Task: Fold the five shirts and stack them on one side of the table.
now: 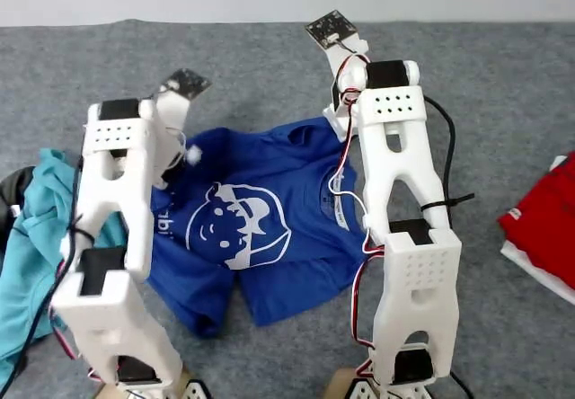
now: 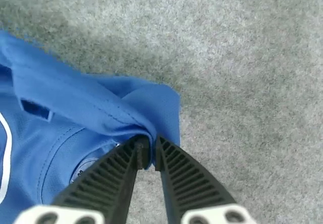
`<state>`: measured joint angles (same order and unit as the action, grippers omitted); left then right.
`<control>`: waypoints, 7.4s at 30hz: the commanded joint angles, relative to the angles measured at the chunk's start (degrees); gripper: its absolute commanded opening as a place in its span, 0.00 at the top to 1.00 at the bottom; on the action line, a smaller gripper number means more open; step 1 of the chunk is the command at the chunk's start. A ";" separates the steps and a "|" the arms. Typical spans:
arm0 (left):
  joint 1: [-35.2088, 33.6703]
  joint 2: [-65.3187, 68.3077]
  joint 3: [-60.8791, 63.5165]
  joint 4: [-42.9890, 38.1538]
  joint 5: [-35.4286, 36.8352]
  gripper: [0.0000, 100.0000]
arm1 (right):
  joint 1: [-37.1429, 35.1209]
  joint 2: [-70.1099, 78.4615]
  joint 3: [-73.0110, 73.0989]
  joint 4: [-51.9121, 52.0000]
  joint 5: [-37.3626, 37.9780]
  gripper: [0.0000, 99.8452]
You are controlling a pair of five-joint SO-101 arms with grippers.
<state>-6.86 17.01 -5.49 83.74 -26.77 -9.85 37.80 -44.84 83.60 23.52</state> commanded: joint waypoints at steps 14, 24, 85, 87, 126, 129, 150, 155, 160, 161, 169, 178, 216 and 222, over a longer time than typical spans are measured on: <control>1.67 9.49 -0.75 2.02 0.44 0.92 | 1.27 -3.91 -0.70 0.13 -0.26 0.99; 1.67 9.23 -4.35 3.16 1.32 0.99 | 1.01 -3.82 -0.70 -0.04 -0.26 0.99; 0.70 -53.45 -12.09 -2.73 12.22 0.99 | 9.80 -40.22 -36.57 3.74 11.16 0.99; 0.70 -55.30 -12.09 -1.67 12.22 0.99 | 9.80 -42.95 -36.57 3.65 12.92 0.99; 0.26 -78.42 27.03 -13.19 6.33 0.99 | 15.25 -62.55 4.40 3.30 19.60 0.99; 0.26 -78.42 39.52 -26.02 6.33 0.99 | 15.25 -62.64 16.62 -4.62 17.05 0.99; 0.35 -27.16 34.95 -68.31 6.59 0.99 | 15.08 -41.71 43.78 -51.30 16.79 0.99; 0.97 -10.81 17.19 -67.78 6.59 0.99 | 15.16 -27.74 27.34 -50.95 16.79 0.99; 1.32 3.87 -3.03 -60.31 6.59 0.99 | 15.25 -15.60 10.20 -46.81 16.79 0.99; 1.32 6.68 -7.25 -58.73 6.59 0.99 | 15.16 -13.32 6.95 -46.11 16.79 0.99; 1.41 21.71 -33.80 -37.89 6.59 0.99 | 14.99 -2.15 -12.75 -33.19 16.70 0.99; 2.29 27.34 -42.07 -20.40 6.24 0.99 | 12.62 4.35 -15.65 -24.92 16.44 0.99; 3.43 27.52 -33.89 -9.49 6.42 0.99 | 5.93 29.14 -16.88 -41.10 10.46 0.99; 5.19 26.99 -34.07 -9.49 6.42 0.99 | 7.34 28.44 -25.85 -34.86 10.55 0.99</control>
<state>-2.64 45.49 -38.99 74.24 -20.79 -3.96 68.84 -63.82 45.98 33.36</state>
